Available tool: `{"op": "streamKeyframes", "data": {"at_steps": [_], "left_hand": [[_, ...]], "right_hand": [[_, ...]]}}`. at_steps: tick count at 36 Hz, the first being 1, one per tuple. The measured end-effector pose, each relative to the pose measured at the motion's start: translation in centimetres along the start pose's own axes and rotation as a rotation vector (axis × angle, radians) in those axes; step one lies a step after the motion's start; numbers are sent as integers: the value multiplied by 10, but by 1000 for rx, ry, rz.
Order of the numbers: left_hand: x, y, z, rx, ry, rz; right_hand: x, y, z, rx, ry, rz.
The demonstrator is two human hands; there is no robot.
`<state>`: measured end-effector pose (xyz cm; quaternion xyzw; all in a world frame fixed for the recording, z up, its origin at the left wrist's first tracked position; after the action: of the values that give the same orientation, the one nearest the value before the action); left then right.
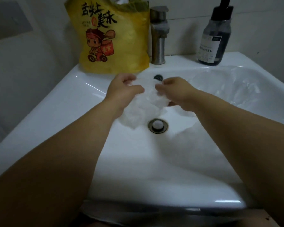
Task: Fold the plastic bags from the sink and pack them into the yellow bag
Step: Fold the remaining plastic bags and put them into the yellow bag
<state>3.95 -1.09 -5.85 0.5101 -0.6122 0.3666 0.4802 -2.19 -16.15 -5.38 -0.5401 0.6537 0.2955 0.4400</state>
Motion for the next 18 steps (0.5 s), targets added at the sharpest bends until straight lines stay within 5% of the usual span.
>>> {"op": "streamKeyframes", "data": {"at_steps": [4, 8, 15, 18], "left_hand": [[-5, -8, -4, -123, 25, -135], [-5, -7, 2, -184, -53, -92], [-4, -10, -4, -57, -3, -85], [-5, -10, -3, -78, 36, -124]], "right_hand": [[-16, -1, 5, -23, -359, 5], [-20, 0, 5, 70, -453, 40], [-4, -5, -10, 398, 35, 30], [-9, 1, -9, 316, 2, -59]]}}
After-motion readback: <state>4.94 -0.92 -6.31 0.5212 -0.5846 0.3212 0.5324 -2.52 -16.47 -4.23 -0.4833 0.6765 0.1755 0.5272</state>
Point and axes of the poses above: each hand's wrist, its own y-axis away from the middle knuckle, its own z-axis out of the palm, x = y × z, the point moved 1 cm from there along -y, towards the middle knuckle, and after that the axes turned 10 degrees about -z, right-handed, at the moved point
